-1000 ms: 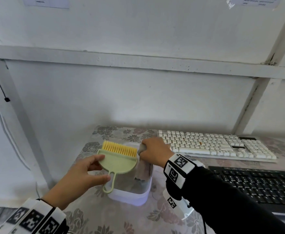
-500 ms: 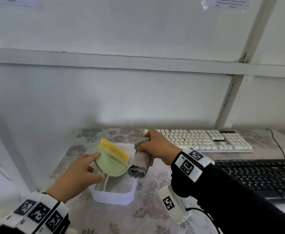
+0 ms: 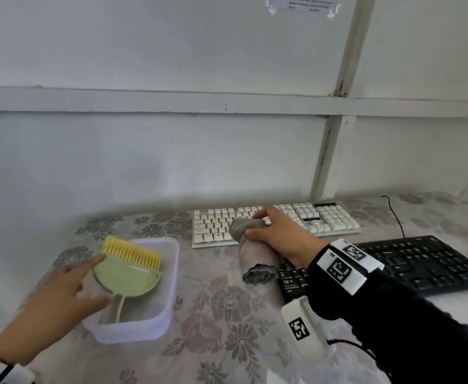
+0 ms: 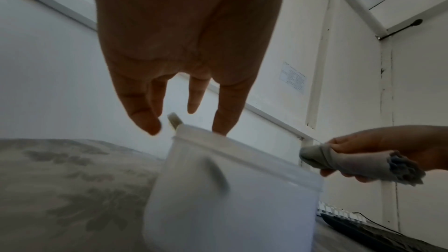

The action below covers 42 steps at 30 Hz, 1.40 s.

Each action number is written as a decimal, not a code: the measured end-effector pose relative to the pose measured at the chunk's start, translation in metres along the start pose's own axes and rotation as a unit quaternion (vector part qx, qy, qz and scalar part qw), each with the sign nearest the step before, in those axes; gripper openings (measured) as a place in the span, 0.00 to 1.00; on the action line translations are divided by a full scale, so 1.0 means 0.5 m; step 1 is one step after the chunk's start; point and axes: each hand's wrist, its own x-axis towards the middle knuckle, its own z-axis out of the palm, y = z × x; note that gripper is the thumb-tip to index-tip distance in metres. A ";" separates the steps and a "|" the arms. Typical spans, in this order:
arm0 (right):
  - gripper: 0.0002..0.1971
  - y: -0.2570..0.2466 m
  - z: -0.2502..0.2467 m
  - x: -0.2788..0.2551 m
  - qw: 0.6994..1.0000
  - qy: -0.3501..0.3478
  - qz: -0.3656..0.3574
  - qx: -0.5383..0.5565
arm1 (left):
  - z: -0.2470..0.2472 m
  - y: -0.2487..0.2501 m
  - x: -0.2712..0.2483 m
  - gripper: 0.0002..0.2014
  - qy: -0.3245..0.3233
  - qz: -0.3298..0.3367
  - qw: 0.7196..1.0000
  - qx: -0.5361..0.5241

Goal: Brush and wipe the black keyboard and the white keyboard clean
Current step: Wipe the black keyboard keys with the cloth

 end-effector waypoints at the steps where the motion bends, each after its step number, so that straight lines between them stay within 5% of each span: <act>1: 0.15 0.012 -0.026 0.001 1.000 0.007 0.007 -0.004 | 0.001 0.006 0.000 0.47 0.024 0.002 1.000 0.016; 5: 0.12 0.067 -0.130 0.009 0.998 0.024 0.042 -0.031 | 0.006 0.118 -0.041 0.41 0.064 0.024 0.997 0.019; 9: 0.11 0.118 -0.212 0.025 0.996 0.012 0.068 -0.051 | 0.056 0.245 -0.084 0.27 0.016 0.072 0.997 0.001; 16: 0.21 0.174 -0.277 0.049 0.977 -0.050 0.044 -0.203 | 0.223 0.409 -0.072 0.33 -0.073 0.126 0.989 0.007; 21: 0.23 0.182 -0.287 0.069 0.935 -0.101 -0.065 -0.334 | 0.312 0.484 -0.073 0.40 -0.153 0.093 0.983 0.029; 24: 0.16 0.176 -0.277 0.070 0.899 -0.155 -0.082 -0.401 | 0.339 0.509 -0.076 0.42 -0.190 0.071 0.978 0.045; 30: 0.17 0.164 -0.266 0.078 0.829 -0.216 -0.079 -0.510 | 0.371 0.495 -0.063 0.55 -0.236 0.045 0.970 0.047; 36: 0.16 0.143 -0.227 0.109 0.863 -0.249 -0.088 -0.430 | 0.373 0.507 -0.061 0.55 -0.239 0.027 0.970 0.021; 42: 0.18 0.124 -0.165 0.123 0.802 -0.298 -0.133 -0.500 | 0.377 0.508 -0.047 0.53 -0.242 0.037 0.970 0.015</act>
